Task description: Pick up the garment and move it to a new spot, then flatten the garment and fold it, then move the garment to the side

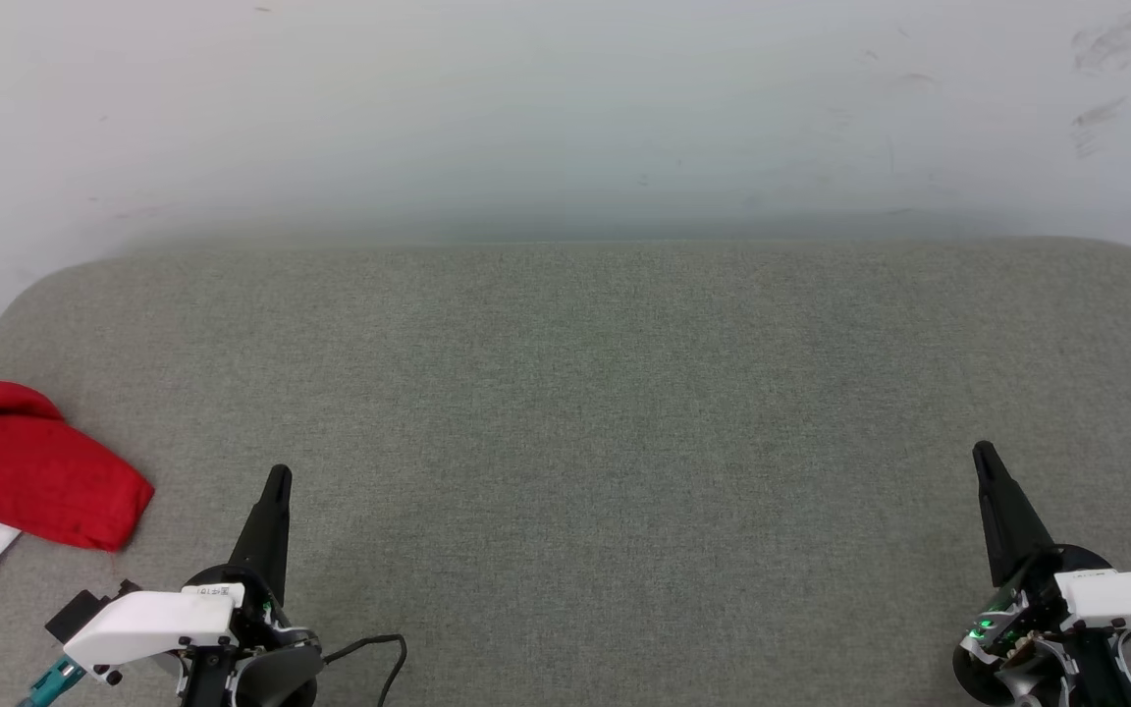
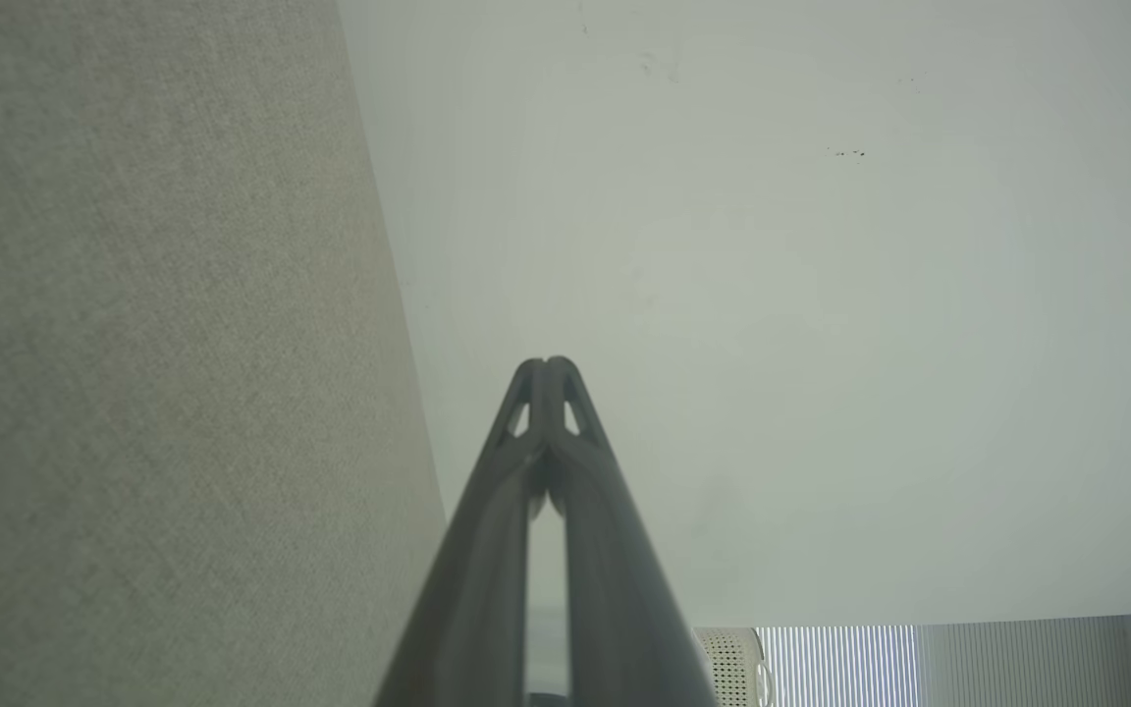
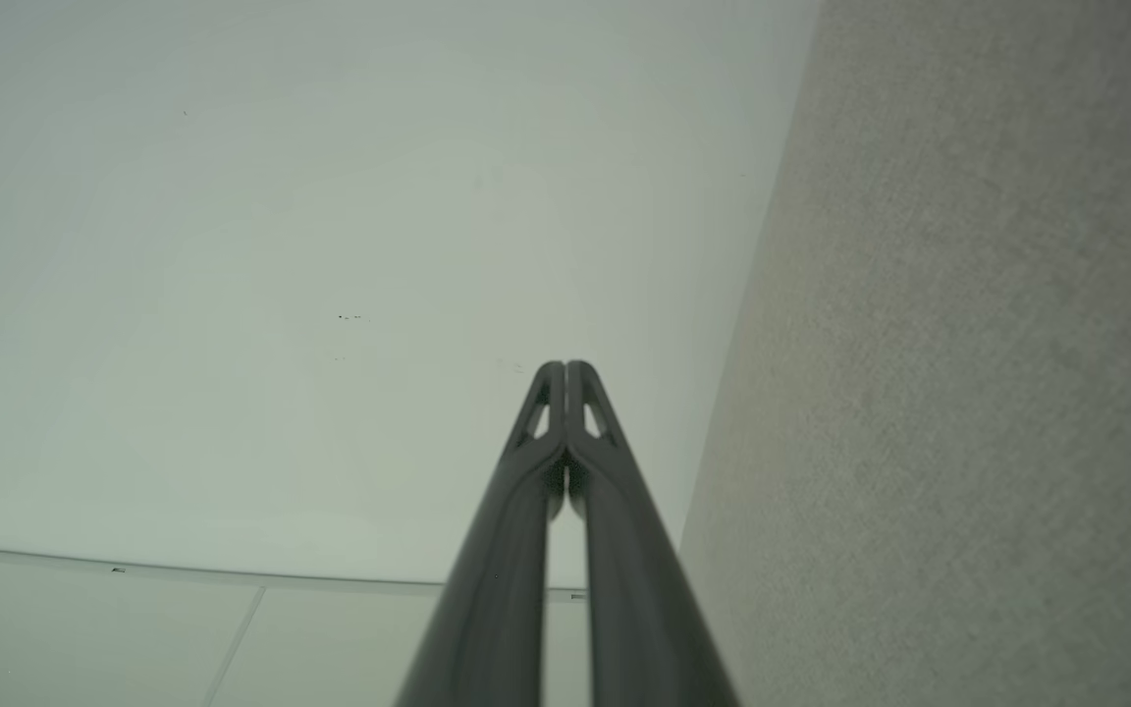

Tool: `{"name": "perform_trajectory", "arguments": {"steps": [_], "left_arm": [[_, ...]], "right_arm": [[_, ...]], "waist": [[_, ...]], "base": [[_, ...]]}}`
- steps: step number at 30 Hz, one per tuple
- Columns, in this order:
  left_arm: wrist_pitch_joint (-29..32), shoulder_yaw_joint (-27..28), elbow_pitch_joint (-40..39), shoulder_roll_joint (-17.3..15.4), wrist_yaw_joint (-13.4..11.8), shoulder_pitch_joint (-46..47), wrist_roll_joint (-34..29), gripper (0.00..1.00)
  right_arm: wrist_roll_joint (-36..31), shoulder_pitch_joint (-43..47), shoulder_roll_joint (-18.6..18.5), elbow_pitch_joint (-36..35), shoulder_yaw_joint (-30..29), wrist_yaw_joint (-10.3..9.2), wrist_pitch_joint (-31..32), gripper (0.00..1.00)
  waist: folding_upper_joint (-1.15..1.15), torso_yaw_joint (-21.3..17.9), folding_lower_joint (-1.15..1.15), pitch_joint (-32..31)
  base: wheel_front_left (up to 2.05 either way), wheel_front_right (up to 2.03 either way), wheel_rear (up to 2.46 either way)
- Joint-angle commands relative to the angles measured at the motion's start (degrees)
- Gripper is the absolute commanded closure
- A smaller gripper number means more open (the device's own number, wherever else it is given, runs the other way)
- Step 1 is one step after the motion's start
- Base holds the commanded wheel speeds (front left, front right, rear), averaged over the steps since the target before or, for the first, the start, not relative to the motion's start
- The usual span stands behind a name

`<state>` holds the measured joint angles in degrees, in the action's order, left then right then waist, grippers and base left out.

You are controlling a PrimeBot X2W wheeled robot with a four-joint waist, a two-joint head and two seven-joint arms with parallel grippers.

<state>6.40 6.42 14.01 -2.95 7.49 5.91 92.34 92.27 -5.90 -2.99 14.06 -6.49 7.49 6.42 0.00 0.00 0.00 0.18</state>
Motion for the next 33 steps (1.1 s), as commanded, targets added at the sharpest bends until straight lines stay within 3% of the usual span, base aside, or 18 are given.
{"name": "perform_trajectory", "arguments": {"steps": [1,31,32,33], "left_arm": [[0.07,0.06,-0.04,0.02,0.00,0.65,-0.19,1.00],[0.07,0.06,-0.04,0.02,0.00,0.65,-0.19,1.00],[-0.02,-0.04,0.16,0.02,0.00,-0.08,0.02,0.00],[-0.04,-0.08,0.63,0.09,0.00,-0.33,0.03,0.00]], "right_arm": [[-0.08,-0.67,0.17,-0.14,0.04,0.00,0.07,1.00],[-0.08,-0.67,0.17,-0.14,0.04,0.00,0.07,1.00],[-0.01,0.09,0.00,0.18,0.00,0.01,-0.02,0.00],[-0.01,0.38,0.01,0.57,0.02,0.00,-0.02,0.00]], "waist": [[0.00,0.00,0.00,0.00],[0.00,0.00,0.00,0.00],[0.00,0.00,0.00,0.00],[0.00,0.00,0.00,0.00]], "base": [[0.00,0.00,0.00],[0.00,0.00,0.00],[0.00,0.00,0.00],[0.00,0.00,0.00]]}}
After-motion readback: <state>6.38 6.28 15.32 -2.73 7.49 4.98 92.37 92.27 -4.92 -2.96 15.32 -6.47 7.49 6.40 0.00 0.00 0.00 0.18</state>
